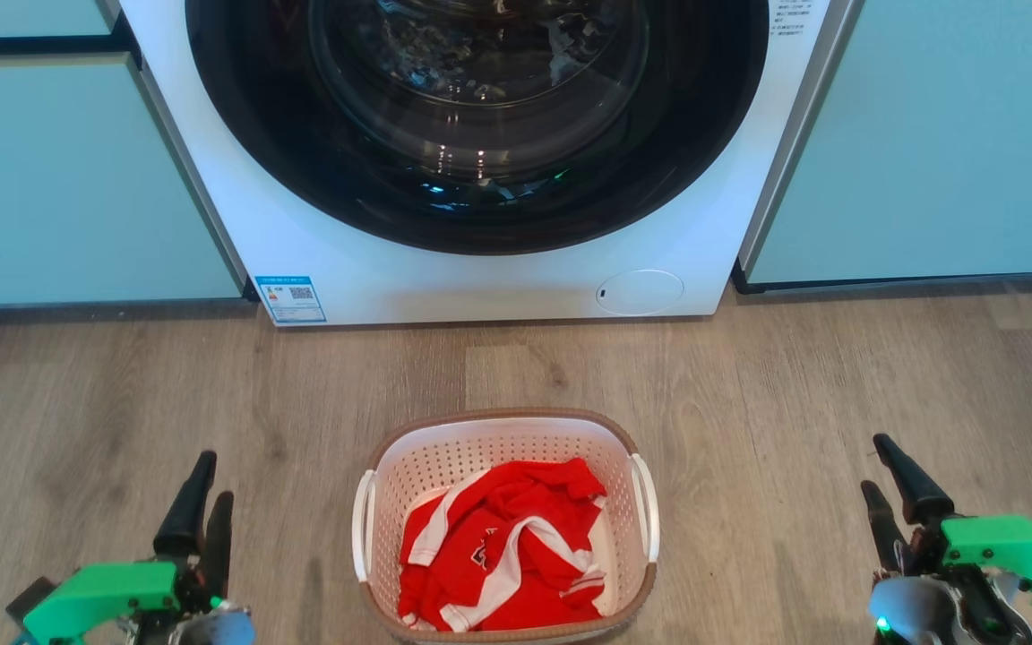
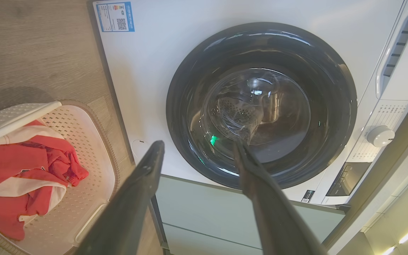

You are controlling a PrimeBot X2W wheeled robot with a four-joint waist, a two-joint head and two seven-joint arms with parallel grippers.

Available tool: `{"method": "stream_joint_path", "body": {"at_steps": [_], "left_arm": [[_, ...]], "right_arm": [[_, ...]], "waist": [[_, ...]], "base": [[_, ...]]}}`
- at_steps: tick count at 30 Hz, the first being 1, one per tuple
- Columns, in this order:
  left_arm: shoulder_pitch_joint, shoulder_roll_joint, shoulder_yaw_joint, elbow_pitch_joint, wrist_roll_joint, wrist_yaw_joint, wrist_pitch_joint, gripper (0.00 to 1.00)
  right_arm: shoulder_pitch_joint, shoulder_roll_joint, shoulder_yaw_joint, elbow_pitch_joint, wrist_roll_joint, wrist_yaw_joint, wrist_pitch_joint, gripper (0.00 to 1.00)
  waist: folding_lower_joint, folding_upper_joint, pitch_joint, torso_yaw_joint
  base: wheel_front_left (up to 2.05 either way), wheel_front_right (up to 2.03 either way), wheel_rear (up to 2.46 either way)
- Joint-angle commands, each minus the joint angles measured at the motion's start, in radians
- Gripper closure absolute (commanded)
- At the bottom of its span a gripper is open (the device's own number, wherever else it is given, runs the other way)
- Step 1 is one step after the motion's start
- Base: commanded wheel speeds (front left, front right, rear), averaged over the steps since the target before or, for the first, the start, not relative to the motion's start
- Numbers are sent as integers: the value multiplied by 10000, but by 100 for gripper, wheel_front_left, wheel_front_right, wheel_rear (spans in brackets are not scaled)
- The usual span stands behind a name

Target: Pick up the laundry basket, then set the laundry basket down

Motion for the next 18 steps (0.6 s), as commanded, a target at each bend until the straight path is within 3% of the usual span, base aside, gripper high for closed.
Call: {"method": "stream_joint_path", "body": {"at_steps": [1,18], "left_arm": [[-510,53,44,-398,128,-8,-90,0],[-606,59,341,-783,903,-19,-588,0]], "right_arm": [[-365,-42,13,-370,-110,6,-91,0],[-573,-57,-120,-517,-989,15,-588,0]], "waist": [[0,-1,4,1],[0,-1,3,9]], "base": [[0,0,0],[0,0,0]]}}
